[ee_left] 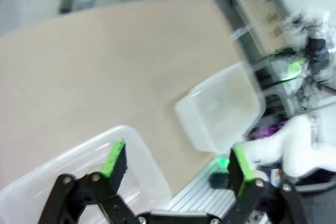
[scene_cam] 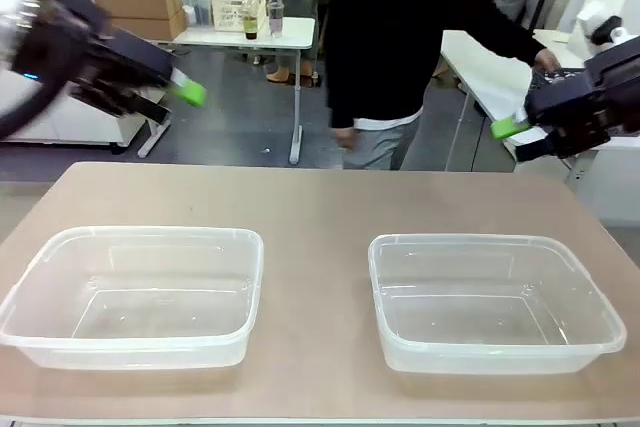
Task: Sort the waste into each basket.
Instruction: Pick up the Organizing box on the left side of the table and lift it.
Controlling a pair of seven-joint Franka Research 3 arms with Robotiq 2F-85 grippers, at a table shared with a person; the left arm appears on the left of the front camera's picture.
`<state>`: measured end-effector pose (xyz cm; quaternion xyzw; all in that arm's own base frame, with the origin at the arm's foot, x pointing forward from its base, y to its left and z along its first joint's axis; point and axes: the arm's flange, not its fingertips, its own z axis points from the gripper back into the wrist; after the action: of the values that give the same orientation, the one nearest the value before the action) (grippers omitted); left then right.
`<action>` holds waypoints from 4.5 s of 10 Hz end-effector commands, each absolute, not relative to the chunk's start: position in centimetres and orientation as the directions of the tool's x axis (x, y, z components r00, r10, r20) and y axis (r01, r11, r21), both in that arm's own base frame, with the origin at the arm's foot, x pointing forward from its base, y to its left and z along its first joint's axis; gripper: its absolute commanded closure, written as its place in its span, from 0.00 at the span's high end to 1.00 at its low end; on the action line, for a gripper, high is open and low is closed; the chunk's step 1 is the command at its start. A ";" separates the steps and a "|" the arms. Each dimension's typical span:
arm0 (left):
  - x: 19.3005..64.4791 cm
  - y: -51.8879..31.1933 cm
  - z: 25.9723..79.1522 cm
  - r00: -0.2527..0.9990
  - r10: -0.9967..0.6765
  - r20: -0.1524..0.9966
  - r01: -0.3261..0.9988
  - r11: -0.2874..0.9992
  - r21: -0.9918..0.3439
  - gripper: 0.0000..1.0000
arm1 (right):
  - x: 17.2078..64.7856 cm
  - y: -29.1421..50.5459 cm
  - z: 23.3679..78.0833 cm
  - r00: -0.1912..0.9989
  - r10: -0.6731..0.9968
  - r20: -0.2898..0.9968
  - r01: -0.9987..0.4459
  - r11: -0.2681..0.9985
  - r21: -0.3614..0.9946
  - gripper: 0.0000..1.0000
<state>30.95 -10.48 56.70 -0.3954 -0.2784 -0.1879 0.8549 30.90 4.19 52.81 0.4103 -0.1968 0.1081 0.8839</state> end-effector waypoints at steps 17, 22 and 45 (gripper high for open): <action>21.4 2.5 55.4 0.959 -0.055 0.280 0.093 0.988 -0.126 1.00 | 30.1 35.2 54.8 0.920 0.347 0.181 -0.391 0.807 0.443 1.00; 21.8 3.7 56.2 0.953 -0.053 0.299 0.085 0.992 -0.095 1.00 | 26.3 39.7 51.6 0.875 0.465 0.138 -0.477 0.778 0.409 1.00; 32.0 1.0 33.9 0.965 -0.014 -0.263 -0.009 0.996 -0.085 0.40 | 29.8 50.1 36.4 0.995 -0.022 -0.093 0.022 1.000 -0.001 0.41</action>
<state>34.52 1.30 34.92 -0.0619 0.1404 -0.0087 0.9881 30.20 49.54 35.99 0.0096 0.0530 0.0037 0.9985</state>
